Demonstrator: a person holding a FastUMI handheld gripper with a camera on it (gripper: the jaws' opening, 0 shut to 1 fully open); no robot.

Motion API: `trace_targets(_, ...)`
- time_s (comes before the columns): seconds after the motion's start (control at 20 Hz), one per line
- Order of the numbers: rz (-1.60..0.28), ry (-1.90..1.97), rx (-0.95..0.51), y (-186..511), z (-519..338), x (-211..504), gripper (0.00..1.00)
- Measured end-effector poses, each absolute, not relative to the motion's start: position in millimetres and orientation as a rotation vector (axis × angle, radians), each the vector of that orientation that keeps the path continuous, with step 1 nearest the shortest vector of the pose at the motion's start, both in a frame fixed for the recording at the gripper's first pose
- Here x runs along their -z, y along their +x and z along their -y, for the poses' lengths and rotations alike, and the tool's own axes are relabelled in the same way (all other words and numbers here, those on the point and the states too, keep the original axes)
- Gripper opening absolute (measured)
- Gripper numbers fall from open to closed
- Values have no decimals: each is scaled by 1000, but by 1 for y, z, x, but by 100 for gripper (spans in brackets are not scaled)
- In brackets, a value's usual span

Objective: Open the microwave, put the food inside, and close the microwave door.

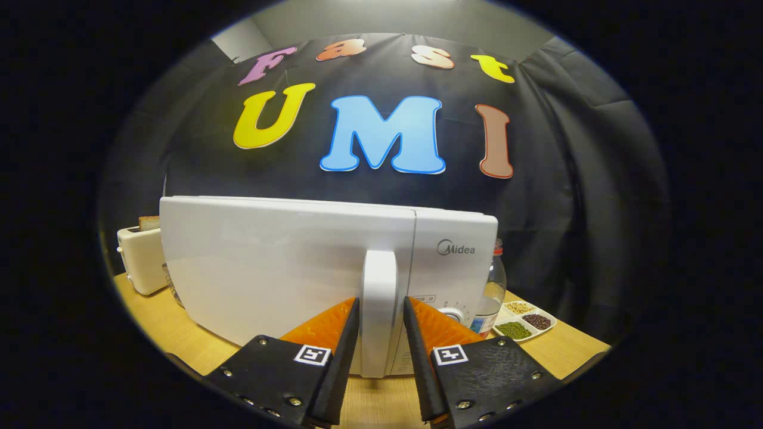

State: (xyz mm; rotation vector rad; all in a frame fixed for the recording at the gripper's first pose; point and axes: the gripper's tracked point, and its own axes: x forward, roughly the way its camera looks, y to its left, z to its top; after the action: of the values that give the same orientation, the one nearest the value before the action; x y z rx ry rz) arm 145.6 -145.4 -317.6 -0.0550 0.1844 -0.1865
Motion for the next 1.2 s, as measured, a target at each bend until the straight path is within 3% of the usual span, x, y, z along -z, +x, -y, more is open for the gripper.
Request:
trace_targets(0.15,-223,-15,197,145,145,321,30)
trace_targets(0.25,-238,21,195,144,144,321,30)
trace_targets(0.3,-238,23,191,144,143,320,22)
trace_targets(0.45,-228,10,181,143,143,318,22)
trace_targets(0.5,-226,-6,182,144,144,319,13)
trace_targets(1.2,-181,-50,121,109,130,315,13)
